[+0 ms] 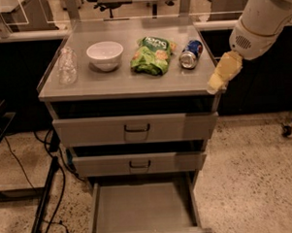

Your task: Place pepsi can into bottom drawer

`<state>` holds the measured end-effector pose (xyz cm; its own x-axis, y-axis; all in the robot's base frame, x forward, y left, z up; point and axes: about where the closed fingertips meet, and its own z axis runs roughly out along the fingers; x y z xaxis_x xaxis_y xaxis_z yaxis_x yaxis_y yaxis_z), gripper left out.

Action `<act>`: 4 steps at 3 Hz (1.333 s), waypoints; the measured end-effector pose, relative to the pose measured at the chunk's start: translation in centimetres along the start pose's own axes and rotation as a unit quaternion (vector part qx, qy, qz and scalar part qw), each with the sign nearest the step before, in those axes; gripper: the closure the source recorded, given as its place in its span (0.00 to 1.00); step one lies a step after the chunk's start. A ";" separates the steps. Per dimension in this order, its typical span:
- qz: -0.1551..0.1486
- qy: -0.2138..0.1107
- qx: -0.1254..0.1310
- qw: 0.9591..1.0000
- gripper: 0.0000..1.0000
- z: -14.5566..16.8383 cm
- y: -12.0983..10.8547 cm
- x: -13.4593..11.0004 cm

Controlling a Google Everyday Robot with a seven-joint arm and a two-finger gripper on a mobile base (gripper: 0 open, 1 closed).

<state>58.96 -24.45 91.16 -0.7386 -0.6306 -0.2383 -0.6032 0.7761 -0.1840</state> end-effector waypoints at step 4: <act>0.147 -0.003 -0.017 0.989 0.00 3.0 0.2 -4.7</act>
Offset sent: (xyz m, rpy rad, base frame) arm 0.0229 -0.0020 -0.0012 0.0212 -0.0060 -0.1409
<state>63.18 -21.28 89.39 -0.8813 -0.3783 -0.2832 -0.3731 0.9248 -0.0745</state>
